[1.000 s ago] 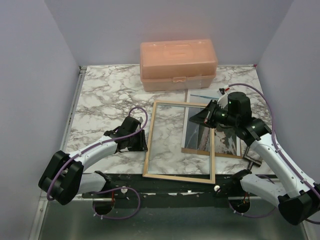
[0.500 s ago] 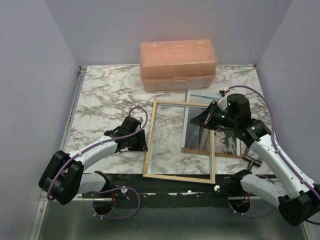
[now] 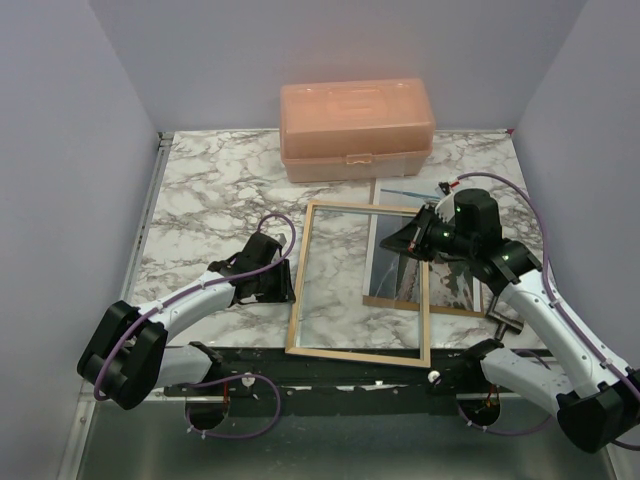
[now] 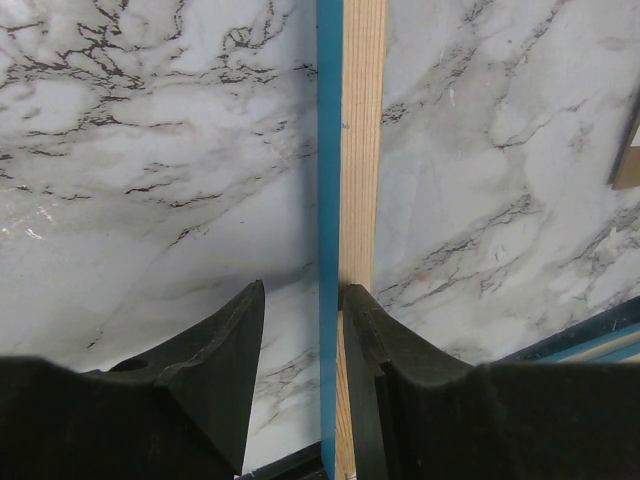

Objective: Put the photo into the frame

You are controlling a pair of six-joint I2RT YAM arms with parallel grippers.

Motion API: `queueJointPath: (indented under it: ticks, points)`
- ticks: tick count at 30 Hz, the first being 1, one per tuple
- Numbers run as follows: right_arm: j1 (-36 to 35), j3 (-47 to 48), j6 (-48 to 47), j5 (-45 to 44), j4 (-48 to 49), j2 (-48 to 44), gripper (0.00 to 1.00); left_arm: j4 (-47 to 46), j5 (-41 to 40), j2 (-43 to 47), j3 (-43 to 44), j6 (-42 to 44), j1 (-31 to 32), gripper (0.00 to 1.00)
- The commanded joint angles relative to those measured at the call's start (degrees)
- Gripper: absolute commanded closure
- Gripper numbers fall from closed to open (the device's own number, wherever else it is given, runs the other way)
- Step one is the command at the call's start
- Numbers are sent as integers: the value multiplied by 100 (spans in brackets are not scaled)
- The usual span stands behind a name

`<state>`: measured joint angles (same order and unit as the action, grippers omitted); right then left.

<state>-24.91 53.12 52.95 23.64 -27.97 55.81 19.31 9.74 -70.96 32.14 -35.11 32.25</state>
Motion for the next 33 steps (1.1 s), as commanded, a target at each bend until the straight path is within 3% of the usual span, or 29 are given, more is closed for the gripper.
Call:
queueJointPath:
  ticks: [1, 14, 33]
  points:
    - [-5, -197, 131, 85, 253, -115, 100, 60, -111, -197, -26, 127, -1, 62]
    - [-1, -494, 394, 220, 542, -228, 99, 72, -112, -250, -1, 145, 26, 63]
    - [-1, -205, 359, 218, 485, -163, 99, 66, -112, -252, 3, 145, 43, 63]
